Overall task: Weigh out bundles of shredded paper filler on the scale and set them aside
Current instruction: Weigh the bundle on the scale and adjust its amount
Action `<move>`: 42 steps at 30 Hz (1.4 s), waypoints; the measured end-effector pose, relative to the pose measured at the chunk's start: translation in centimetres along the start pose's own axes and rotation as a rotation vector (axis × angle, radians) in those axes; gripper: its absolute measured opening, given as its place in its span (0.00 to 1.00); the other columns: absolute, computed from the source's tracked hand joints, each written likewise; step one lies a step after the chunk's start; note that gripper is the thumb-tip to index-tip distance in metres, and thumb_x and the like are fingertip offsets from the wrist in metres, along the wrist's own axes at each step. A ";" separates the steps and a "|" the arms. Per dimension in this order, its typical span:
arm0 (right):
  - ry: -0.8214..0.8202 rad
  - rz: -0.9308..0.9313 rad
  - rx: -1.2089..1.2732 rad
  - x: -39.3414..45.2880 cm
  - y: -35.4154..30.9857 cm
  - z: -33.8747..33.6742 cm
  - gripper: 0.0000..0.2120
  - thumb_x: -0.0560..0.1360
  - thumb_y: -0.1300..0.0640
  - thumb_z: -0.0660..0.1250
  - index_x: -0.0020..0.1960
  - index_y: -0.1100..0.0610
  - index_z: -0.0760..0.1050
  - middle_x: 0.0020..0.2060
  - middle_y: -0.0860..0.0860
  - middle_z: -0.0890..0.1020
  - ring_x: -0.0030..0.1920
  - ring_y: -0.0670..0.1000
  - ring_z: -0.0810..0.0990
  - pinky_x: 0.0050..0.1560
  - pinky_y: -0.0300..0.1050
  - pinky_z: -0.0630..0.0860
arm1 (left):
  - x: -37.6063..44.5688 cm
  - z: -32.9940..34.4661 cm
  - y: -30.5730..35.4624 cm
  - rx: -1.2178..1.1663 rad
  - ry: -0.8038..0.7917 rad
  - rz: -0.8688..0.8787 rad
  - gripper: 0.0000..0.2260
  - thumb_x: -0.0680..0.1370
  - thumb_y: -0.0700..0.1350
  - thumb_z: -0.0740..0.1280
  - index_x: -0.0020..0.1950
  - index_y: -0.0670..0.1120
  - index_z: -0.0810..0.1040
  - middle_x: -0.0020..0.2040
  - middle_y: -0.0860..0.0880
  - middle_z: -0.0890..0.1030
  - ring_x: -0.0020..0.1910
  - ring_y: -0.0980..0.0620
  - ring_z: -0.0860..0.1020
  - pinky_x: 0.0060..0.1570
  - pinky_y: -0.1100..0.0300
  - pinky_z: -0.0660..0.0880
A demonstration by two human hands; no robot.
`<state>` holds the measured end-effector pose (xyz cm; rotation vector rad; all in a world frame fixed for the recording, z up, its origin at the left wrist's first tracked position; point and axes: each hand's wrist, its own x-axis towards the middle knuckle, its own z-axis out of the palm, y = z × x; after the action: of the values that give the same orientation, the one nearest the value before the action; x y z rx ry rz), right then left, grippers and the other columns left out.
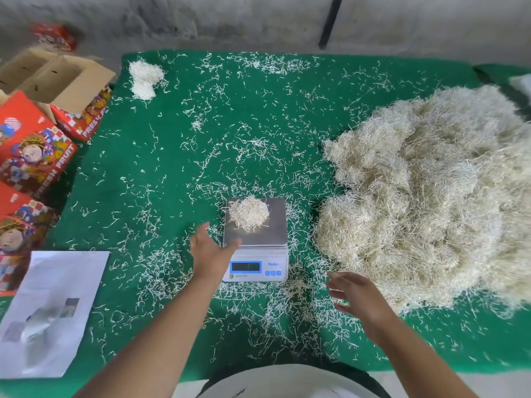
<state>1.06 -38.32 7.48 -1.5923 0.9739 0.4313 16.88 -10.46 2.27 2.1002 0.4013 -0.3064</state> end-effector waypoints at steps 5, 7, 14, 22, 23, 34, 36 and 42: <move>0.032 0.007 0.016 -1.1 0.7 -0.4 0.08 0.85 0.52 0.65 0.62 0.52 0.80 0.55 0.49 0.87 0.58 0.52 0.84 0.57 0.51 0.80 | 3.9 3.3 6.2 0.254 -0.183 0.261 0.52 0.69 0.52 0.82 0.84 0.55 0.54 0.83 0.46 0.52 0.82 0.43 0.51 0.77 0.40 0.55; 0.040 0.002 0.026 -1.7 1.1 -0.5 0.08 0.85 0.52 0.66 0.62 0.51 0.79 0.56 0.49 0.86 0.58 0.52 0.84 0.57 0.50 0.81 | 4.9 4.9 7.4 0.401 -0.276 0.278 0.50 0.70 0.50 0.82 0.84 0.57 0.54 0.84 0.45 0.50 0.83 0.42 0.50 0.79 0.40 0.56; 0.051 -0.026 0.028 -3.1 0.5 -0.7 0.09 0.84 0.51 0.66 0.63 0.50 0.79 0.56 0.47 0.86 0.57 0.49 0.84 0.64 0.56 0.81 | 1.4 7.4 7.5 0.361 -0.490 0.218 0.26 0.76 0.38 0.74 0.73 0.50 0.74 0.61 0.46 0.80 0.47 0.49 0.80 0.39 0.61 0.71; -0.051 -0.395 -0.064 -4.3 -5.2 0.3 0.21 0.78 0.33 0.68 0.68 0.34 0.72 0.41 0.40 0.85 0.41 0.40 0.85 0.48 0.41 0.81 | -9.1 4.1 9.8 -0.305 -0.754 -0.115 0.17 0.72 0.53 0.69 0.62 0.60 0.77 0.57 0.63 0.77 0.57 0.58 0.74 0.56 0.52 0.70; -0.067 -0.431 -0.068 -4.4 -5.7 0.6 0.18 0.78 0.34 0.69 0.64 0.39 0.76 0.36 0.42 0.83 0.36 0.41 0.83 0.46 0.42 0.81 | -9.8 3.4 10.1 -0.370 -0.751 -0.167 0.12 0.73 0.53 0.70 0.57 0.57 0.79 0.56 0.61 0.79 0.55 0.60 0.76 0.53 0.54 0.69; -0.095 -0.432 0.123 -3.2 -6.1 0.9 0.16 0.78 0.45 0.74 0.36 0.51 0.77 0.30 0.52 0.80 0.29 0.50 0.74 0.38 0.43 0.75 | -12.1 1.6 10.7 -0.251 -0.563 -0.109 0.53 0.66 0.66 0.79 0.81 0.47 0.58 0.80 0.46 0.65 0.62 0.51 0.69 0.61 0.51 0.67; -0.085 -0.468 0.109 -3.1 -6.5 0.1 0.16 0.79 0.45 0.74 0.36 0.50 0.76 0.29 0.51 0.80 0.28 0.49 0.75 0.36 0.40 0.76 | -12.0 2.1 11.0 -0.237 -0.507 -0.057 0.51 0.68 0.66 0.79 0.81 0.46 0.59 0.78 0.45 0.67 0.60 0.54 0.68 0.59 0.51 0.67; -0.236 -0.569 -0.125 -3.0 -8.0 -4.6 0.16 0.78 0.44 0.75 0.40 0.51 0.74 0.29 0.51 0.79 0.28 0.50 0.74 0.33 0.36 0.74 | -11.8 3.0 11.7 -0.170 -0.360 0.039 0.29 0.69 0.64 0.79 0.60 0.52 0.69 0.44 0.59 0.70 0.39 0.62 0.68 0.36 0.61 0.63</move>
<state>4.44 -41.65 15.92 -1.7977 0.2935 0.2743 10.58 -20.76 14.01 1.8378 0.1649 -0.5943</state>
